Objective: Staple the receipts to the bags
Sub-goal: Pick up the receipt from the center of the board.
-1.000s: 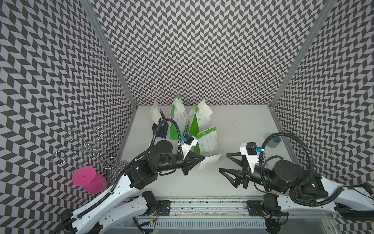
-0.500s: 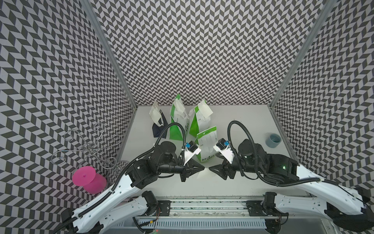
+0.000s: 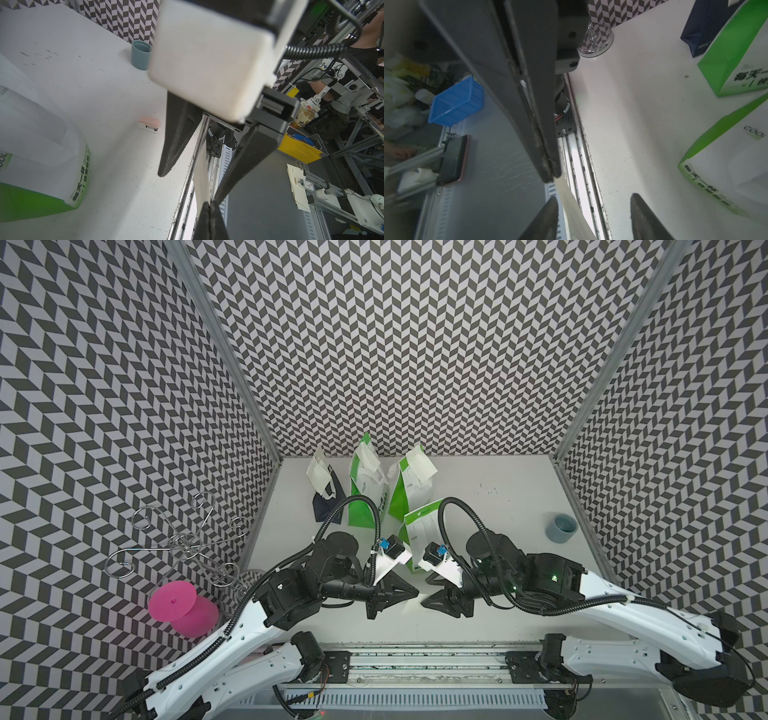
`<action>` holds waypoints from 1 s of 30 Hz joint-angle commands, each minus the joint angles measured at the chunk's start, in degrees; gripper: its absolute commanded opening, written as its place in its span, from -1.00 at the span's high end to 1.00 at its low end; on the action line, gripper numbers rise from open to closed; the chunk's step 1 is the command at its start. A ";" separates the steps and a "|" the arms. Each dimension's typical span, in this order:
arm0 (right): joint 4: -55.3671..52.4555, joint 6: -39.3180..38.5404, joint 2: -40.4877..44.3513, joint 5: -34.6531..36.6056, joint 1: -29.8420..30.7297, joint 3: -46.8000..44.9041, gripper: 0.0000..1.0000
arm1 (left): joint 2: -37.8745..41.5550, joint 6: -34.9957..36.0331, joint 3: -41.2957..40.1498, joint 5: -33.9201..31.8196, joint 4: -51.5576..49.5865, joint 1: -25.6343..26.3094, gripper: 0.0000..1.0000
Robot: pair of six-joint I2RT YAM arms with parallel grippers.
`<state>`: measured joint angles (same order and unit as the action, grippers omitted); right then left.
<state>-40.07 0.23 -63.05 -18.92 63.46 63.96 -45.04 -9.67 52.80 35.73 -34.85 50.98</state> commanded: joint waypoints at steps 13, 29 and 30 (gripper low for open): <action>11.99 9.62 12.35 10.74 -9.48 -12.60 1.00 | 1.06 -3.67 8.40 -17.44 8.32 -2.29 -0.57; 33.24 11.37 14.71 -15.41 -31.36 -21.07 1.00 | -24.35 5.15 21.55 -4.88 13.94 -19.08 -0.64; 34.57 11.75 13.54 -17.00 -31.48 -21.07 1.00 | -25.15 5.12 22.04 -4.88 13.44 -19.73 -0.63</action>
<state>-15.11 10.68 -47.18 -26.59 32.80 43.42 -69.19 -6.70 71.81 28.23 -21.43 32.34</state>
